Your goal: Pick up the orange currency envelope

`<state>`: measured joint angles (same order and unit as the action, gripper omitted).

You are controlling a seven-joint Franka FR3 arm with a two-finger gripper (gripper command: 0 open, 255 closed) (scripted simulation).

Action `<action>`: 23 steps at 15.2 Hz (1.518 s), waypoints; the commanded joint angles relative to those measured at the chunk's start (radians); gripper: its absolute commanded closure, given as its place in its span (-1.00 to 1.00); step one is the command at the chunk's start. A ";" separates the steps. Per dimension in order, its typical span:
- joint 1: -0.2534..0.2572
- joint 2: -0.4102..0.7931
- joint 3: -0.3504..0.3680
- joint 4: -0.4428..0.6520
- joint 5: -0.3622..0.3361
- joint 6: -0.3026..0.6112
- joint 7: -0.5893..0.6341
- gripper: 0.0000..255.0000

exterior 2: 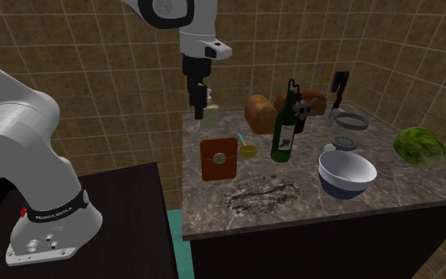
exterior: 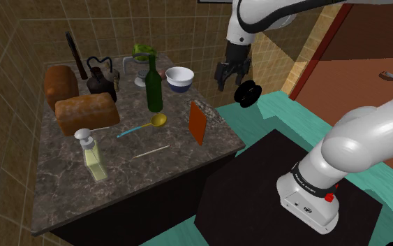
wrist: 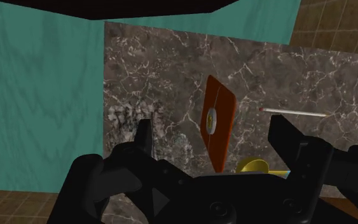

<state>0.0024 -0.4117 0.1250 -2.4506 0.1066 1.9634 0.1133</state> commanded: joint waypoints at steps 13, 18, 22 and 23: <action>0.005 0.543 0.094 0.201 -0.193 0.379 0.343 -1.00; 0.011 0.595 0.088 0.198 -0.215 0.433 0.364 -1.00; 0.015 0.633 0.082 0.191 -0.231 0.476 0.376 -1.00; 0.015 0.633 0.082 0.191 -0.231 0.476 0.376 -1.00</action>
<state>0.0164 0.2191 0.2077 -2.2569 -0.1234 2.4337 0.4873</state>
